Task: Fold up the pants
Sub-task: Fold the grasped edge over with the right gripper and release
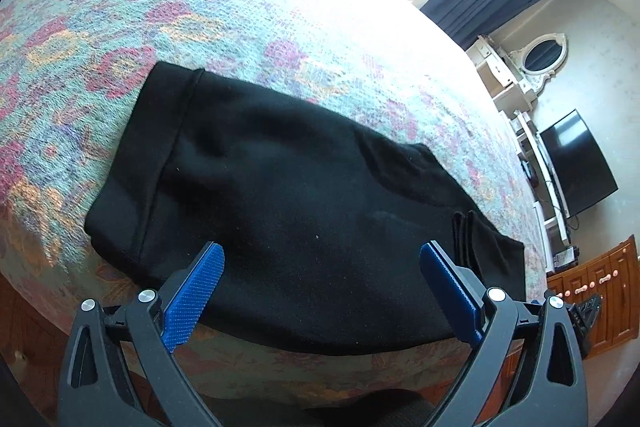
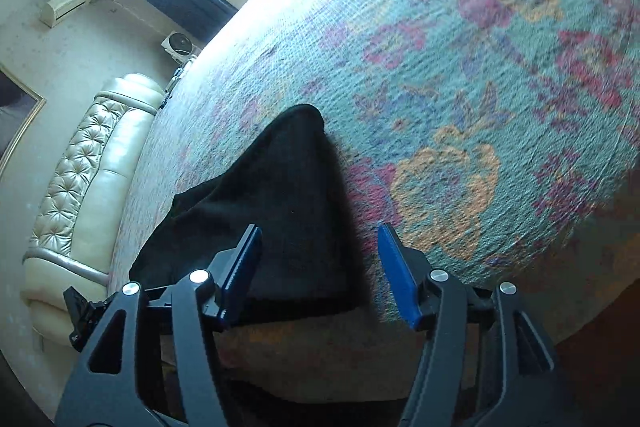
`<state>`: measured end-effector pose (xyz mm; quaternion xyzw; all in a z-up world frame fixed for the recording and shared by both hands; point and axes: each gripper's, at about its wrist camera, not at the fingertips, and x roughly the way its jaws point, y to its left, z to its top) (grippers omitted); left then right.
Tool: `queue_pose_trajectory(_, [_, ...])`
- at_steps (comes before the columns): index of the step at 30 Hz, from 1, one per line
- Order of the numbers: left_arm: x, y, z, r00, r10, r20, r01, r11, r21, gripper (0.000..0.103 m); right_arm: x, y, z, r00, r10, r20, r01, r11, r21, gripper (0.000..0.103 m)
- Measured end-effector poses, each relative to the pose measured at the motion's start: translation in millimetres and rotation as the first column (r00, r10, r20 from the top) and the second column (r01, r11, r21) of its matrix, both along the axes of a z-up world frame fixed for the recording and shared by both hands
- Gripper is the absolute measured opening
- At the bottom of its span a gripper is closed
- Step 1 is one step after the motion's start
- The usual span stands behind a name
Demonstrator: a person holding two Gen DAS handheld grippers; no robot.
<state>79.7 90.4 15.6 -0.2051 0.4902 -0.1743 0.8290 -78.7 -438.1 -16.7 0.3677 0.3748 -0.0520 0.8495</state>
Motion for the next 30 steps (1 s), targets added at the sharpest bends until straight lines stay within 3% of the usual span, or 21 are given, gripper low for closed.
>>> queue_pose_trajectory(4, [1, 44, 12, 0.997, 0.064, 0.038, -0.06, 0.993, -0.097, 0.097, 9, 27, 20, 0.999, 0.026, 0.048, -0.026, 1.0, -0.003, 0.067])
queue_pose_trajectory(7, [7, 86, 4, 0.989, 0.145, -0.002, -0.142, 0.968, -0.206, 0.097, 19, 48, 22, 0.995, 0.092, 0.036, -0.093, 0.996, 0.01, 0.069])
queue_pose_trajectory(10, [17, 123, -16, 0.973, 0.207, -0.103, -0.23, 0.897, -0.377, 0.097, 29, 71, 22, 0.984, 0.176, 0.008, -0.176, 0.984, 0.0, 0.069])
queue_pose_trajectory(12, [24, 138, -31, 0.967, 0.198, -0.157, -0.25, 0.847, -0.47, 0.097, 33, 82, 25, 0.975, 0.221, -0.003, -0.221, 0.975, -0.027, 0.069])
queue_pose_trajectory(13, [29, 142, -37, 0.969, 0.178, -0.17, -0.24, 0.836, -0.494, 0.097, 32, 86, 25, 0.971, 0.238, -0.006, -0.238, 0.971, -0.035, 0.069])
queue_pose_trajectory(14, [33, 142, -40, 0.973, 0.158, -0.168, -0.222, 0.842, -0.492, 0.097, 33, 89, 25, 0.969, 0.245, -0.009, -0.245, 0.969, -0.037, 0.069])
queue_pose_trajectory(18, [53, 141, -49, 0.987, 0.087, -0.136, -0.134, 0.91, -0.392, 0.097, 33, 87, 17, 0.97, 0.242, -0.028, -0.242, 0.97, 0.004, 0.07])
queue_pose_trajectory(22, [68, 136, -64, 0.988, 0.007, -0.152, -0.071, 0.908, -0.413, 0.097, 32, 83, 12, 0.974, 0.225, -0.038, -0.225, 0.974, 0.01, 0.07])
queue_pose_trajectory(27, [78, 110, -61, 0.984, -0.133, -0.121, 0.08, 0.927, -0.365, 0.097, 33, 83, 9, 0.974, 0.223, -0.046, -0.222, 0.975, 0.022, 0.07])
queue_pose_trajectory(30, [77, 95, -61, 0.974, -0.2, -0.103, 0.139, 0.895, -0.423, 0.097, 34, 85, 9, 0.972, 0.23, -0.049, -0.23, 0.973, 0.011, 0.07])
